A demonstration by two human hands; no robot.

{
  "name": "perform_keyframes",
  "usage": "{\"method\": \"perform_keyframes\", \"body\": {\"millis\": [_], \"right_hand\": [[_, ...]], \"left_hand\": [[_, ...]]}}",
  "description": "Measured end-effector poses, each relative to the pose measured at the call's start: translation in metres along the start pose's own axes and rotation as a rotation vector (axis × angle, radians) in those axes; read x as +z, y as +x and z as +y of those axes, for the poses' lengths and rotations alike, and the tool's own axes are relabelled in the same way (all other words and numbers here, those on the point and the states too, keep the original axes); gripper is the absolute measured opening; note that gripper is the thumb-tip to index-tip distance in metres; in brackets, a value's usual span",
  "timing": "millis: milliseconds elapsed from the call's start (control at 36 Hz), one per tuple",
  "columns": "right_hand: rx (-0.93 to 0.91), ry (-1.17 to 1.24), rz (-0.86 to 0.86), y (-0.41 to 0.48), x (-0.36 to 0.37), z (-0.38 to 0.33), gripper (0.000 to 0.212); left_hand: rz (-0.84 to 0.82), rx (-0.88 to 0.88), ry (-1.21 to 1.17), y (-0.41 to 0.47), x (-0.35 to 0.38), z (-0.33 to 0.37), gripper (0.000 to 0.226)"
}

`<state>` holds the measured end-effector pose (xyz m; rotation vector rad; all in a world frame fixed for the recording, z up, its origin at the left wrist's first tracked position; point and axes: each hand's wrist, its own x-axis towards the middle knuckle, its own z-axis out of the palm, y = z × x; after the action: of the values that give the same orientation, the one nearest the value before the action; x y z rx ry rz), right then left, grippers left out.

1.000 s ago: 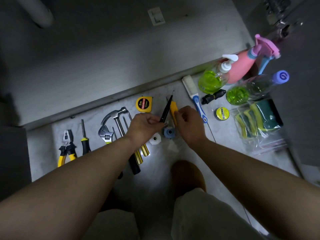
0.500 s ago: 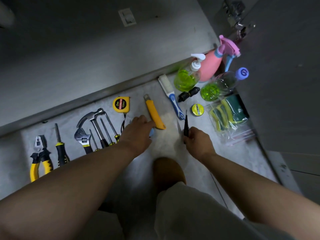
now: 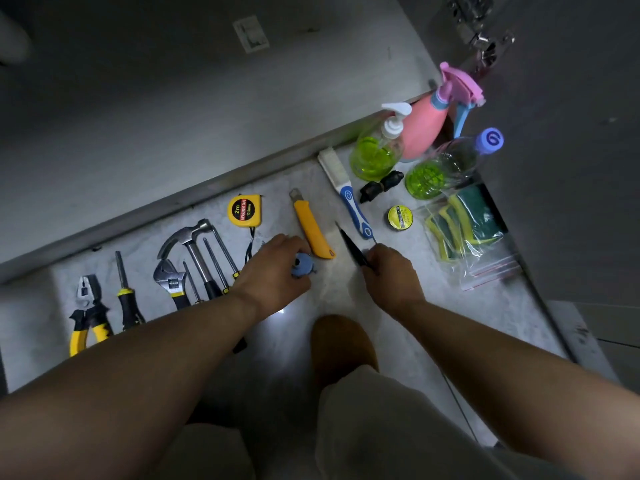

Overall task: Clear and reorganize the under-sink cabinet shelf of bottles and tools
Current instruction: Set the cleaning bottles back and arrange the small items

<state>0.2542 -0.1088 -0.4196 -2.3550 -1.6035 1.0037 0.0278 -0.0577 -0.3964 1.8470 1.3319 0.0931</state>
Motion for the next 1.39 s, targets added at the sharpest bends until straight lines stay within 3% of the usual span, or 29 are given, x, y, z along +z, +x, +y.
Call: {"method": "perform_keyframes", "body": {"millis": [194,417,583,694,889,1056,1194,1389], "right_hand": [[0.046,0.1,0.062,0.034,0.008,-0.05,0.01],[-0.043,-0.043,0.221,0.028,0.012,-0.065,0.027],[-0.267,-0.095,0.086,0.018,0.016,-0.062,0.033],[-0.245,-0.126,-0.013,0.018,0.025,-0.071,0.044],[-0.31,-0.002,-0.054,0.018,0.037,-0.082,0.038],[-0.336,0.191,0.038,0.013,0.037,-0.079,0.057],[-0.483,0.179,0.013,0.008,0.029,-0.086,0.053],[-0.407,0.18,0.078,0.019,0.023,-0.082,0.034]], "left_hand": [[0.054,-0.002,-0.037,-0.005,-0.003,-0.004,0.03],[0.065,-0.02,-0.062,0.001,-0.003,-0.006,0.031],[0.103,-0.026,-0.098,0.0,0.002,-0.007,0.031],[0.149,-0.018,-0.096,-0.002,0.002,-0.009,0.031],[0.228,-0.077,-0.159,-0.001,-0.005,-0.015,0.034],[0.255,-0.144,-0.256,0.004,-0.008,-0.014,0.037],[0.274,-0.173,-0.445,0.01,-0.008,-0.006,0.033],[0.241,-0.196,-0.544,0.017,-0.006,-0.008,0.026]]}}
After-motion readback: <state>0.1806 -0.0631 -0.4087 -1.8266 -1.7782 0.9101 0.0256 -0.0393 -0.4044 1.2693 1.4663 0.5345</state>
